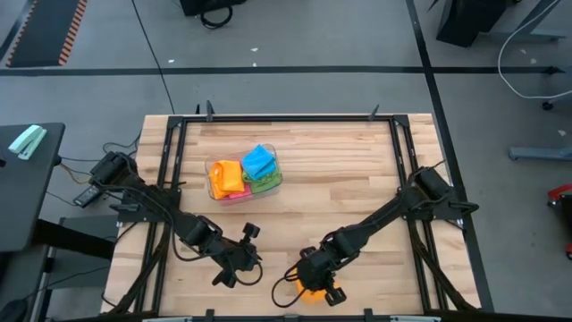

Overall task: Fold microfiber towels
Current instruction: Fold the yellow microfiber towel

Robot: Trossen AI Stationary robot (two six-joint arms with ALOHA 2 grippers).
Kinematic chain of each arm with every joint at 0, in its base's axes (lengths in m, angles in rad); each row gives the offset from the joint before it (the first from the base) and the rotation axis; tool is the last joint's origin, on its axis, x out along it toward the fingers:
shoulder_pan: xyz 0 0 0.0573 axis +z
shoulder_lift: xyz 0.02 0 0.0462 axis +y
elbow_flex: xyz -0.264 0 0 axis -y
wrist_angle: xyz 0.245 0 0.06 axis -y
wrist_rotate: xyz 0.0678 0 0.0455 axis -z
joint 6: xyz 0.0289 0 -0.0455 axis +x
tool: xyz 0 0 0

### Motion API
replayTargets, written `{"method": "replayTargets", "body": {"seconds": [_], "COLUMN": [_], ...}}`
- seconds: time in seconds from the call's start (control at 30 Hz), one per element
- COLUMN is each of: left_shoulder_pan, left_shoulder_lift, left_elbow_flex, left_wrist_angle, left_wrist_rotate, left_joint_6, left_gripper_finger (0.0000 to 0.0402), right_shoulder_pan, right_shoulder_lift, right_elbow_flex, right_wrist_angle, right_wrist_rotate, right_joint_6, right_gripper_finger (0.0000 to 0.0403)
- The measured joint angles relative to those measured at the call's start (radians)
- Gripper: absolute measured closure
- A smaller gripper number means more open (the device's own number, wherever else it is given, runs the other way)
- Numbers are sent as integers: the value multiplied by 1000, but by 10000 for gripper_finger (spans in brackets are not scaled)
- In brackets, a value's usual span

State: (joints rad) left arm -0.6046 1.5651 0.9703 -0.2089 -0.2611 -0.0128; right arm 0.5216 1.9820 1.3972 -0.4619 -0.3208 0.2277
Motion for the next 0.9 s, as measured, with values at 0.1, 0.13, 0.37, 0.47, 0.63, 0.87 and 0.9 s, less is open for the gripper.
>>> {"method": "replayTargets", "body": {"seconds": [0.1, 0.13, 0.37, 0.47, 0.63, 0.87, 0.9], "left_shoulder_pan": [1, 1, 1, 2, 2, -5, -6], "left_shoulder_lift": [0, 0, 0, 0, 0, 0, 0], "left_elbow_flex": [0, 0, 0, 0, 0, 0, 0], "left_wrist_angle": [2, 2, 2, 1, 1, 1, 1], "left_wrist_rotate": [0, -1, -3, -4, -4, -4, -4], "left_joint_6": [5, 6, 7, 9, 2, -2, -2], "left_gripper_finger": [349, 349, 351, 349, 347, 350, 350], "right_shoulder_pan": [-19, -24, -56, -64, -80, -83, -80], "right_shoulder_lift": [28, 34, 66, 66, 68, 71, 71], "right_elbow_flex": [0, 0, 0, 0, 1, 1, 1], "right_wrist_angle": [18, 28, 66, 72, 78, 69, 66], "right_wrist_rotate": [-14, -20, -50, -51, -49, 1, 18], "right_joint_6": [-9, -12, -13, 14, 21, 21, 21], "right_gripper_finger": [392, 392, 392, 392, 391, 382, 375]}}
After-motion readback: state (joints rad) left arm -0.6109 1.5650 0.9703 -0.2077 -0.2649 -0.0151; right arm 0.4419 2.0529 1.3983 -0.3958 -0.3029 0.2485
